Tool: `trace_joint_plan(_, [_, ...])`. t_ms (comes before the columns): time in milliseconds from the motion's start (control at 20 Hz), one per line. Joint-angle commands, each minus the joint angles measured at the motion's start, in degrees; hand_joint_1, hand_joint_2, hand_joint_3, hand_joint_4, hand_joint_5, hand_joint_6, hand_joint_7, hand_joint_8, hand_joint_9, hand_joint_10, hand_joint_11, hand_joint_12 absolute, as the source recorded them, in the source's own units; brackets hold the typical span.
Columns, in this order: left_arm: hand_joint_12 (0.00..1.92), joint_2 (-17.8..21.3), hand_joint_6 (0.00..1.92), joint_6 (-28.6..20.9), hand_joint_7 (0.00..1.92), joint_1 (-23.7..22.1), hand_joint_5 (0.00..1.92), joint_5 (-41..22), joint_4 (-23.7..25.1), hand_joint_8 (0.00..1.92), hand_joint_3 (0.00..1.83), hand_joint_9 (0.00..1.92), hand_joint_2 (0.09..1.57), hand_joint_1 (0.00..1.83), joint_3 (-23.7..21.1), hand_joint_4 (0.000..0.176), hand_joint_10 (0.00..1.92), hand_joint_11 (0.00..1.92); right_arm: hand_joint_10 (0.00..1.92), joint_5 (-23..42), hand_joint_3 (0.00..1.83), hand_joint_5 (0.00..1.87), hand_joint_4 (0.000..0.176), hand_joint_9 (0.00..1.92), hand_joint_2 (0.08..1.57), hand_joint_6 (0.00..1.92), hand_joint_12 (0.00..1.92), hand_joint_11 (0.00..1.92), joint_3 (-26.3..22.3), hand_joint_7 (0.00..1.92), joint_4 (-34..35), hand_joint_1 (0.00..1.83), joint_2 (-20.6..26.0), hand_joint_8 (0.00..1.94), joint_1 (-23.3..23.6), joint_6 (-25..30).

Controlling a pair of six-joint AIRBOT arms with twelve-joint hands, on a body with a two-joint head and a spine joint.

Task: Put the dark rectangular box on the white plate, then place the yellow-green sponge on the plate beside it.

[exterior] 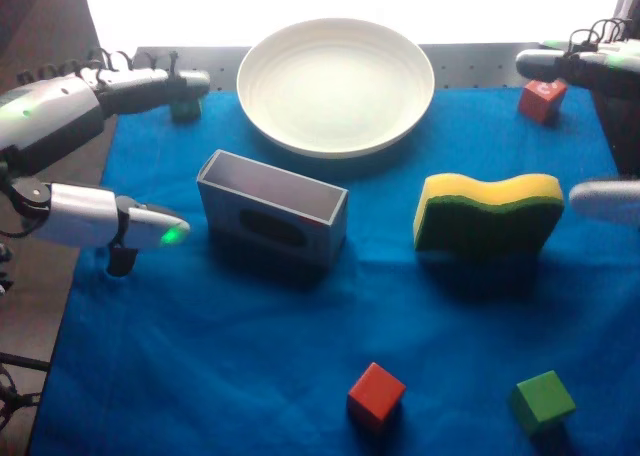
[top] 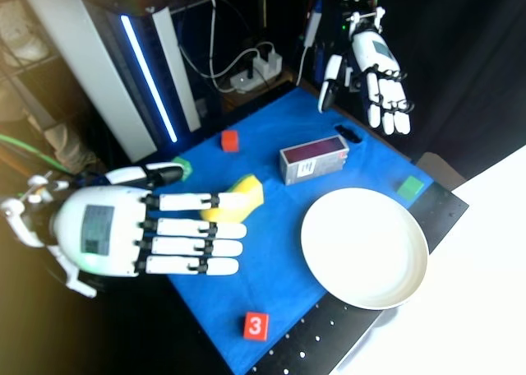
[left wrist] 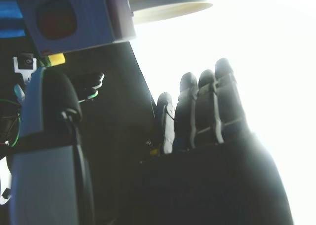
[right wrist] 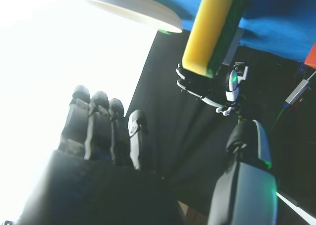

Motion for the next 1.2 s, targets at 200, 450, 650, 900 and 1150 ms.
trace_joint_plan(200, [0.00, -0.73, 0.00, -0.22, 0.08, -2.64, 0.16, -5.48, 0.96, 0.00, 0.00, 0.00, 0.89, 0.73, 0.87, 0.082, 0.00, 0.00, 0.00, 6.48, 0.00, 0.22, 0.153, 0.03, 1.09, 0.00, 0.05, 0.00, 0.58, 0.11, 2.20, 0.55, -0.18, 0.00, 0.86, 0.54])
trace_joint_plan(450, [0.00, -5.88, 0.00, -4.03, 0.05, -9.67, 0.11, 2.51, 10.32, 0.00, 0.00, 0.00, 0.77, 0.75, 4.79, 0.142, 0.00, 0.00, 0.00, 6.48, 0.00, 0.22, 0.174, 0.04, 1.09, 0.00, 0.08, 0.06, 0.74, 0.09, 2.18, 0.58, -0.23, 0.00, 0.86, 0.54])
trace_joint_plan(650, [0.06, -10.07, 0.00, -13.29, 0.10, -14.21, 0.14, 9.89, 23.85, 0.01, 0.00, 0.09, 0.81, 0.77, 8.97, 0.176, 0.01, 0.11, 0.00, 6.48, 0.00, 0.22, 0.176, 0.01, 1.10, 0.00, 0.07, 0.02, 0.79, 0.08, 1.99, 0.60, -0.24, 0.00, 0.86, 0.54])
trace_joint_plan(900, [1.12, -10.74, 0.02, -13.30, 0.68, -15.64, 0.64, 14.09, 28.60, 0.04, 0.00, 0.61, 0.96, 0.95, 9.11, 0.025, 0.06, 0.10, 0.01, 6.48, 0.00, 0.22, 0.175, 0.08, 1.10, 0.00, 0.20, 0.08, 0.78, 0.09, 1.90, 0.57, -0.24, 0.00, 0.85, 0.54])
trace_joint_plan(1150, [1.70, -11.68, 0.83, -12.65, 0.96, -16.28, 0.96, 14.85, 28.77, 1.26, 0.00, 0.91, 1.13, 1.26, 10.02, 0.000, 1.35, 0.81, 0.00, 6.48, 0.00, 0.25, 0.176, 0.10, 1.08, 0.00, 0.26, 0.01, 0.71, 0.11, 1.92, 0.56, -0.28, 0.00, 0.84, 0.55])
